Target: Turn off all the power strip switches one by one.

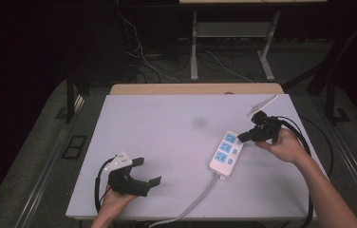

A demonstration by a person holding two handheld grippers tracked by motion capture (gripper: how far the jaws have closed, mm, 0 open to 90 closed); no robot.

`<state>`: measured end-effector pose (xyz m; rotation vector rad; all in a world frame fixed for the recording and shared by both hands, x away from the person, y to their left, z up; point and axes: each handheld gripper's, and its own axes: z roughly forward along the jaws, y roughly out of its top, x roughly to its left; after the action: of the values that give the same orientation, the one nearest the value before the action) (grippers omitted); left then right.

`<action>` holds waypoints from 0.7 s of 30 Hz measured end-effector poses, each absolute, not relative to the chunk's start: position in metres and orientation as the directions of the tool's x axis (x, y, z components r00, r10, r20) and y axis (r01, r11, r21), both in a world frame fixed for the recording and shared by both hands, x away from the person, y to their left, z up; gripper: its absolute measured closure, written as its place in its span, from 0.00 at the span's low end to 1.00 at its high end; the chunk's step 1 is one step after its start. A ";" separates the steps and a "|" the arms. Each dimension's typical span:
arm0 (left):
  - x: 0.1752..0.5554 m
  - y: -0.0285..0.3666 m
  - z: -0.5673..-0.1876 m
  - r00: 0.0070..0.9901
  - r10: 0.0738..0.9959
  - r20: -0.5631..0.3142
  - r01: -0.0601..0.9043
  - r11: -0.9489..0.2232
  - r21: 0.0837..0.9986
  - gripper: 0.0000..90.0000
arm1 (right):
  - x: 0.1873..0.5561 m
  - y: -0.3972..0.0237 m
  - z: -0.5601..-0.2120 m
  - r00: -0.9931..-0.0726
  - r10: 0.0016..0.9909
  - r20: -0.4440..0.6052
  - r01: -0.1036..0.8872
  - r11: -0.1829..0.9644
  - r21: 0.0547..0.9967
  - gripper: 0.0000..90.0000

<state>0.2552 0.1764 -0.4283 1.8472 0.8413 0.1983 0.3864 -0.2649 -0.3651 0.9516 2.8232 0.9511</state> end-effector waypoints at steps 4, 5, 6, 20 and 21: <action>0.255 0.177 -0.428 0.737 0.631 -0.242 0.457 -0.202 0.866 0.00 | 0.391 -0.269 -0.361 -0.810 0.563 0.167 0.548 0.624 0.557 1.00; 0.255 0.177 -0.428 0.738 0.631 -0.241 0.456 -0.202 0.867 0.00 | 0.393 -0.269 -0.360 -0.809 0.564 0.165 0.548 0.621 0.560 1.00; 0.255 0.177 -0.428 0.737 0.631 -0.242 0.456 -0.201 0.867 0.00 | 0.394 -0.270 -0.360 -0.806 0.568 0.166 0.551 0.620 0.559 1.00; 0.255 0.179 -0.428 0.734 0.634 -0.241 0.457 -0.199 0.867 0.00 | 0.411 -0.274 -0.372 -0.792 0.583 0.181 0.575 0.613 0.541 1.00; 0.255 0.179 -0.428 0.735 0.634 -0.240 0.456 -0.201 0.867 0.00 | 0.412 -0.274 -0.373 -0.793 0.582 0.182 0.575 0.615 0.539 1.00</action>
<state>0.2554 0.1788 -0.4279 1.8439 0.8467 0.2026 0.4119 -0.2737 -0.3731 1.0081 2.8129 0.9332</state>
